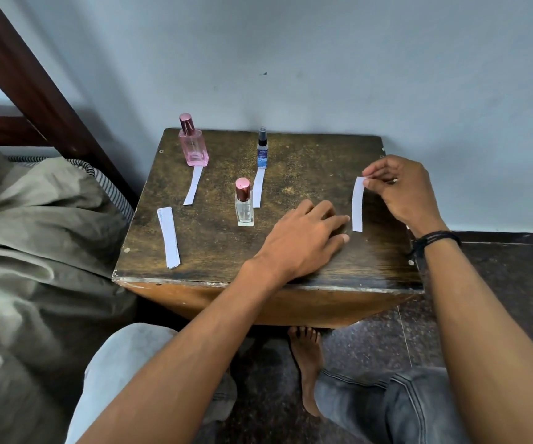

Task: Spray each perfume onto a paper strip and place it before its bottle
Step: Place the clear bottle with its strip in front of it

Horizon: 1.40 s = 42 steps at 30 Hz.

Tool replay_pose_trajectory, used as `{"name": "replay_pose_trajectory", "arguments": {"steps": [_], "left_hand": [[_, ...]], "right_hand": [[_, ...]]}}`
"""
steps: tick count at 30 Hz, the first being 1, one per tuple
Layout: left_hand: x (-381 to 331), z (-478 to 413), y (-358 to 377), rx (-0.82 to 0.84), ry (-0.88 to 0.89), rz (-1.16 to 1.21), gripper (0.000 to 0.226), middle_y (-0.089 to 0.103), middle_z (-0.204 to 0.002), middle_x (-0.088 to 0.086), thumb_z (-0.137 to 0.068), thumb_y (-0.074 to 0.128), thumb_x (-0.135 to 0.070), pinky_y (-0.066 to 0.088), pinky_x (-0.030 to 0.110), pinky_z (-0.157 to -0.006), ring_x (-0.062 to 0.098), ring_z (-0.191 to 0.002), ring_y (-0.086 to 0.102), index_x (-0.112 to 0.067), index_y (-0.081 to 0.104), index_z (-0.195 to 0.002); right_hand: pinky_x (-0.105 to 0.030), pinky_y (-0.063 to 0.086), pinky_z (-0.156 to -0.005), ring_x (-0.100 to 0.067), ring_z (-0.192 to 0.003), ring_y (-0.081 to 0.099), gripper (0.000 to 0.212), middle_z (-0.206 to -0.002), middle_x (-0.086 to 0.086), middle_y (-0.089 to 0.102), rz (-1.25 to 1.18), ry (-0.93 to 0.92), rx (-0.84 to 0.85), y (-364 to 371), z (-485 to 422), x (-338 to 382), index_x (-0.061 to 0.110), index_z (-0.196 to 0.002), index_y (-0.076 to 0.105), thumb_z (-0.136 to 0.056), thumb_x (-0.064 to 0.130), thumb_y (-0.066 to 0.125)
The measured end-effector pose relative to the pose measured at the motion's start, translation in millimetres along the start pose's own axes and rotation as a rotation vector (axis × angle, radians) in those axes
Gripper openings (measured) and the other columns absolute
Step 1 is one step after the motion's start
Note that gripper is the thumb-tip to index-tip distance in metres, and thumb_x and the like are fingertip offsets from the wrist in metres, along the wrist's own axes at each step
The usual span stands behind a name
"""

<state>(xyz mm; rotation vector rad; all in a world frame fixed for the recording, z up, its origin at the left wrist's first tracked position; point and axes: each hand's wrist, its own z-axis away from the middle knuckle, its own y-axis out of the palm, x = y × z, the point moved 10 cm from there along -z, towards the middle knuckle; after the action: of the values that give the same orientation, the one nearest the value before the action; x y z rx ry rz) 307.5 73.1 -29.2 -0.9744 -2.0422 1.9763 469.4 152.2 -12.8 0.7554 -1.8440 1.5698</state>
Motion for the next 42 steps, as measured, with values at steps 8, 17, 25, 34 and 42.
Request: {"name": "replay_pose_trajectory", "arguments": {"steps": [8, 17, 25, 34, 42], "left_hand": [[-3, -1, 3, -0.039, 0.023, -0.047, 0.046, 0.051, -0.127, -0.001, -0.103, 0.037, -0.049, 0.048, 0.042, -0.094, 0.023, -0.111, 0.047, -0.029, 0.052, -0.142], [-8, -4, 2, -0.086, 0.031, -0.112, 0.039, 0.053, -0.119, 0.002, -0.103, 0.038, -0.044, 0.050, 0.042, -0.086, 0.025, -0.104, 0.049, -0.029, 0.059, -0.133], [-11, -5, 0, -0.121, 0.023, -0.142, 0.033, 0.054, -0.118, 0.003, -0.102, 0.040, -0.040, 0.052, 0.045, -0.082, 0.027, -0.101, 0.050, -0.028, 0.059, -0.127], [-9, -7, 0, -0.117, 0.020, -0.119, 0.033, 0.053, -0.118, 0.003, -0.102, 0.042, -0.036, 0.051, 0.043, -0.084, 0.025, -0.101, 0.049, -0.028, 0.057, -0.131], [-6, -12, 3, -0.143, -0.017, -0.136, 0.033, 0.052, -0.121, 0.002, -0.101, 0.040, -0.037, 0.047, 0.042, -0.084, 0.026, -0.104, 0.046, -0.028, 0.058, -0.127]], "right_hand": [[-0.014, 0.046, -0.075, -0.008, -0.086, 0.065, 0.008, -0.094, 0.003, 0.071, 0.010, 0.005, -0.022, 3, -3, -3, 0.018, -0.096, 0.074, -0.091, 0.012, 0.075], [-0.014, 0.046, -0.077, -0.008, -0.090, 0.065, 0.010, -0.099, 0.005, 0.073, 0.099, -0.038, -0.009, 16, -5, -5, 0.024, -0.094, 0.074, -0.093, 0.014, 0.072], [-0.027, 0.048, -0.085, -0.010, -0.091, 0.060, 0.010, -0.115, 0.005, 0.060, 0.253, -0.104, 0.048, 19, -3, 1, 0.018, -0.099, 0.078, -0.094, 0.018, 0.069], [-0.026, 0.040, -0.085, -0.020, -0.104, 0.058, 0.022, -0.118, -0.003, 0.060, 0.352, -0.078, 0.046, 19, -4, 3, 0.018, -0.113, 0.076, -0.098, 0.017, 0.061], [-0.029, 0.042, -0.090, -0.026, -0.113, 0.053, 0.030, -0.122, -0.007, 0.057, 0.382, -0.105, 0.049, 24, -4, 4, 0.015, -0.124, 0.072, -0.103, 0.012, 0.051]]}}
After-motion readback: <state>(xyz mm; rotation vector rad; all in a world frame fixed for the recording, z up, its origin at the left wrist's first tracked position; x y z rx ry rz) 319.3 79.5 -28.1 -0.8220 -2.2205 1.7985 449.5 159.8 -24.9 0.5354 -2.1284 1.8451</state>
